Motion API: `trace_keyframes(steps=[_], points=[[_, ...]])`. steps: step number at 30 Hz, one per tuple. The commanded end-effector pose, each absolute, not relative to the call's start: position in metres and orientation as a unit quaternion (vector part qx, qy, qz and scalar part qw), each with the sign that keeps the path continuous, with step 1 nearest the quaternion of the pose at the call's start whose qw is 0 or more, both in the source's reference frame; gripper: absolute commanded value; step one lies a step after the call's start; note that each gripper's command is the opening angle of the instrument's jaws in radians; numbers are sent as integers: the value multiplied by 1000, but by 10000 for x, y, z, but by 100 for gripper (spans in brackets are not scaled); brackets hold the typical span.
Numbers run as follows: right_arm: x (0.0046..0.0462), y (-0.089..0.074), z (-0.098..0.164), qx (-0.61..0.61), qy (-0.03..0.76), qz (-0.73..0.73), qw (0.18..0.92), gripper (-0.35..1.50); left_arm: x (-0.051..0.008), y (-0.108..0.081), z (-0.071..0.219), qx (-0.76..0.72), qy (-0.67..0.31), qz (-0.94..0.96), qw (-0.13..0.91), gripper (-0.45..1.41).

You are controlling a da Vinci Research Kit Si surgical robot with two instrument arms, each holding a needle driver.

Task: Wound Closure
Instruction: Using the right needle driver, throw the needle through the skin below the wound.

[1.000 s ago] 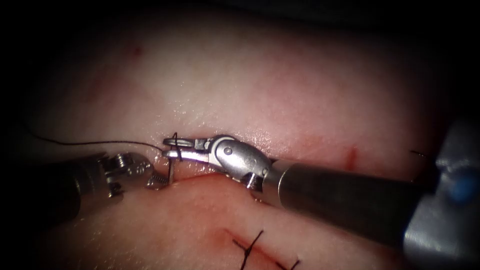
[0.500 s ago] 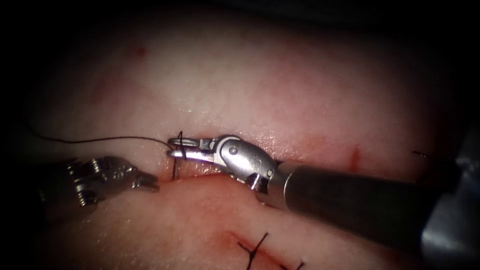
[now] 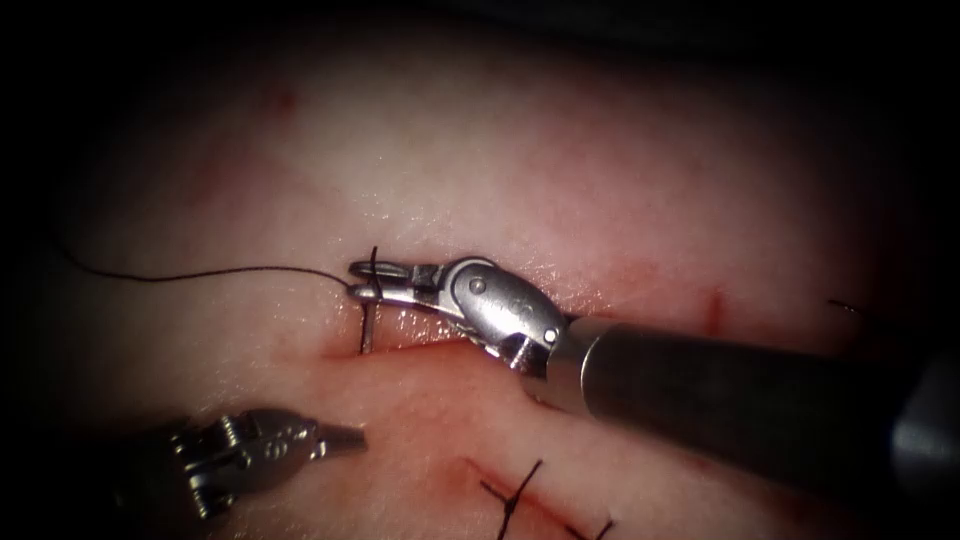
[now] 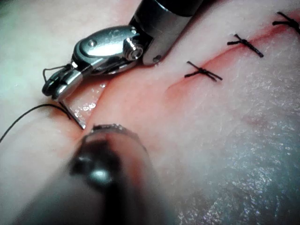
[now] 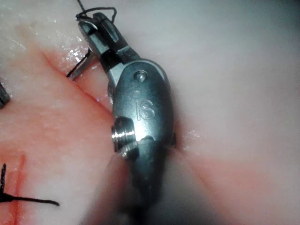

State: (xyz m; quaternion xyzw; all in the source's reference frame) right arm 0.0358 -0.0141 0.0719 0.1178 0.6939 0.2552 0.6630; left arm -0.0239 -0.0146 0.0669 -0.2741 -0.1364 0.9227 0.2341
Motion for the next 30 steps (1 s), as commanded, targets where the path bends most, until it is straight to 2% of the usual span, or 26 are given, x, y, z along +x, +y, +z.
trace_keyframes(steps=[1,15,30], points=[[369,-141,722,127,693,265,659,-35,-246,-145,679,-278,-138,922,233,-35],[372,-141,724,213,661,302,653,-35,-225,-156,694,-286,-139,922,221,-37],[377,-146,729,352,622,405,571,-35,-224,-160,698,-286,-137,923,220,-40]])
